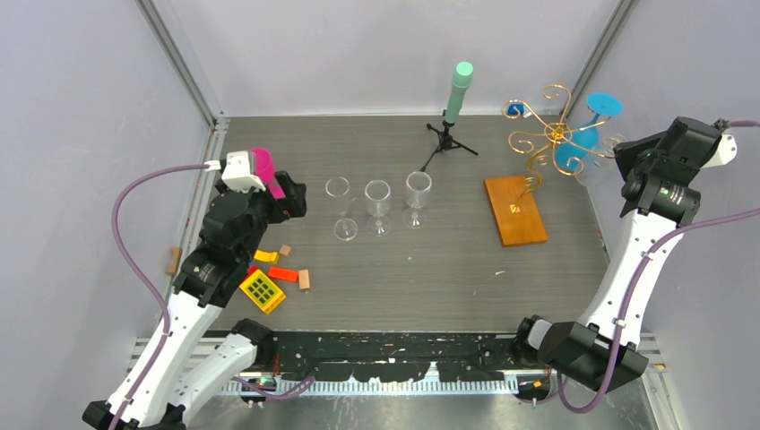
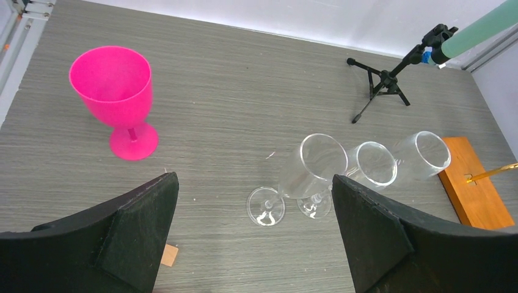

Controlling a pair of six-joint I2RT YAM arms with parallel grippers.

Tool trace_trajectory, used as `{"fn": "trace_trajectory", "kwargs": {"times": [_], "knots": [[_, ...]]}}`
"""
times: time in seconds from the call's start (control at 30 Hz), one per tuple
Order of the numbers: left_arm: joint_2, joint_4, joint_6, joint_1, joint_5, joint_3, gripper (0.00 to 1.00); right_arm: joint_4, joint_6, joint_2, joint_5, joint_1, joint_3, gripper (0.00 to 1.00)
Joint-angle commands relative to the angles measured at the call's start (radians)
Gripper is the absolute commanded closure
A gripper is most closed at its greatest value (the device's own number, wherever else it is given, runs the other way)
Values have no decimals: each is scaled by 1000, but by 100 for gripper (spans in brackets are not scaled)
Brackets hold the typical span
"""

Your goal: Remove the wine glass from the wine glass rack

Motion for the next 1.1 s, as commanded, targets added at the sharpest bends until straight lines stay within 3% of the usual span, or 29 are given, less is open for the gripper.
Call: {"fn": "trace_trajectory", "kwargs": {"times": [0.0,0.6,0.8,0.9,1.07], "knots": [[-1,4,19,-2,-19,12,0,-15,-52,-6,-16,2,18,77],[-6,-1,21,-3,-35,12,2,-95,-164,39,42,4,97,81],[-6,-3,21,-2,-39,12,2,-80,-176,42,35,4,118,89],[-8,-4,21,-2,-40,12,2,-50,-159,33,-3,4,102,98],[-12,-5,22,-2,-43,12,2,25,-89,15,-38,5,63,100]]}}
